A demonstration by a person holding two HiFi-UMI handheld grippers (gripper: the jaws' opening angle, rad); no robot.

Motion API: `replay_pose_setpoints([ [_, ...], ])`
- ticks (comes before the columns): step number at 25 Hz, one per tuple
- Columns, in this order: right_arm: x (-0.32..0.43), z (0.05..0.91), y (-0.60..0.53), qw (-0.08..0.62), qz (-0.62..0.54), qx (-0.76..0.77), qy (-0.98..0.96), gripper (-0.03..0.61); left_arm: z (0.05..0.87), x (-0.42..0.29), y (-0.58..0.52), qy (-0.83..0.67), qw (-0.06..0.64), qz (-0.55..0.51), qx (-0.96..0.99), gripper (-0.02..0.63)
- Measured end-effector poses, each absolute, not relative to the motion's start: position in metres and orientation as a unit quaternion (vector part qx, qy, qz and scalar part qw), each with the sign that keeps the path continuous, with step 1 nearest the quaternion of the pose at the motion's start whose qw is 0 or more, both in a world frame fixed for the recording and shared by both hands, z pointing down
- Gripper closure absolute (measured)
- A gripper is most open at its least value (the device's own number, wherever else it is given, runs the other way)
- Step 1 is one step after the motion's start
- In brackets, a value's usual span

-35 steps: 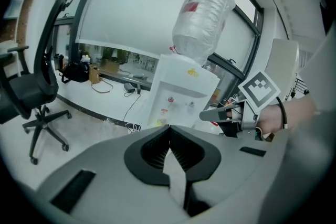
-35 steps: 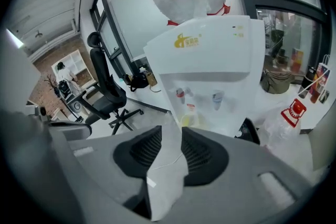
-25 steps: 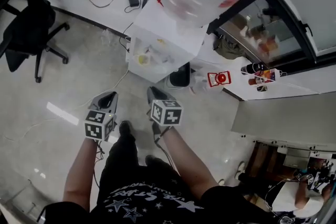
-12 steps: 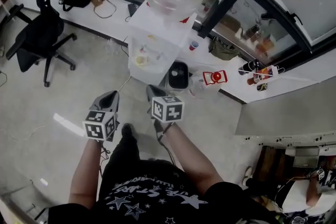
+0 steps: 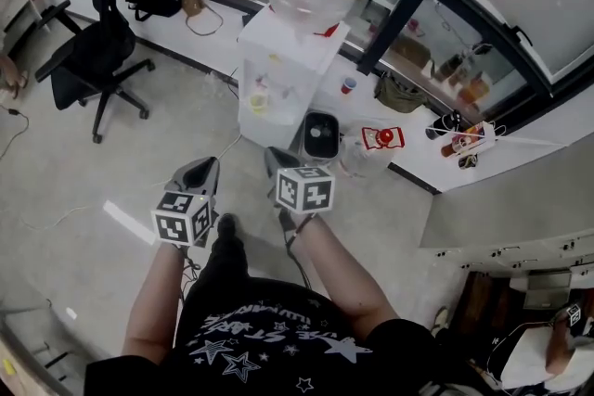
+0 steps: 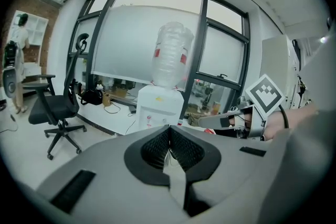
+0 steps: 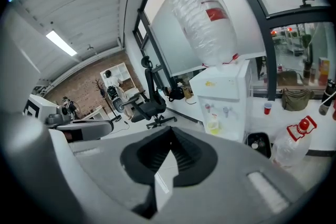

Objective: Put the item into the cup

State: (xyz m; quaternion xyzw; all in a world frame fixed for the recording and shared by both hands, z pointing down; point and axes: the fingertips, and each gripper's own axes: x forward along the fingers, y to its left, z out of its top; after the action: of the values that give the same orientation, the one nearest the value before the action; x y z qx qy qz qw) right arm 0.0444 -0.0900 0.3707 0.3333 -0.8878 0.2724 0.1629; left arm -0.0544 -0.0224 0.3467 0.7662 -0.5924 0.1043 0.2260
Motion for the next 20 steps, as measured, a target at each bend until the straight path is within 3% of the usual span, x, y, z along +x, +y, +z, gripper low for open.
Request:
replay_pose_setpoints([
  [20, 0.098, 0.321, 0.036, 0.171, 0.218, 0.264, -0.924, 0.578, 0.309, 0.017, 0.100, -0.620, 0.219, 0.080, 0.750, 0.607],
])
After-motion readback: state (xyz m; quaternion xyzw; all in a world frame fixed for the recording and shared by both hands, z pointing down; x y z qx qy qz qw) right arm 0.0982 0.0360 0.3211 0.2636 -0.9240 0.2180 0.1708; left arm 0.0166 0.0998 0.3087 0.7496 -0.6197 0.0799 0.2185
